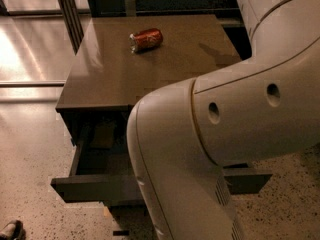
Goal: Close top drawer
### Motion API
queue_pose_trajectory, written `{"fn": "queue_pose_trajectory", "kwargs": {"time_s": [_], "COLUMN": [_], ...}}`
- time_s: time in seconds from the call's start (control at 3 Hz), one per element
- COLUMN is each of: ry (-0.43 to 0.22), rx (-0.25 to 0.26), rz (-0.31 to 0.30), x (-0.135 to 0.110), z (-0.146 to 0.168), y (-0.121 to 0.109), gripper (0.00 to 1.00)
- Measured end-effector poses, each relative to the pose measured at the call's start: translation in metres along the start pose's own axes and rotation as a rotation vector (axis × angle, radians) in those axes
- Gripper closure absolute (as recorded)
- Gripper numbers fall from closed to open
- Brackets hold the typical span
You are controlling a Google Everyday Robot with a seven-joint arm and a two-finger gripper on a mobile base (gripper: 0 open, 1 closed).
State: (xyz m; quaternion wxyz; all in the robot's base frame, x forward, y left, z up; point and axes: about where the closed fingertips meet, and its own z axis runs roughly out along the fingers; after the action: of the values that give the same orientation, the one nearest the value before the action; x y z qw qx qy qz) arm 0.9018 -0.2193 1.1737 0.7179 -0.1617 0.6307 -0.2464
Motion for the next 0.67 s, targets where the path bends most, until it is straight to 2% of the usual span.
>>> {"fn": "queue_pose_trajectory", "kwargs": {"time_s": [0.33,0.67], "ry": [0.006,0.019], "rx": [0.013,0.052], "rz": [0.042,0.124], "x": [0.0025,0.0076], "z": [-0.0012,-0.0091], "y": [-0.0010,-0.0055], "gripper": [0.00,0.00]}}
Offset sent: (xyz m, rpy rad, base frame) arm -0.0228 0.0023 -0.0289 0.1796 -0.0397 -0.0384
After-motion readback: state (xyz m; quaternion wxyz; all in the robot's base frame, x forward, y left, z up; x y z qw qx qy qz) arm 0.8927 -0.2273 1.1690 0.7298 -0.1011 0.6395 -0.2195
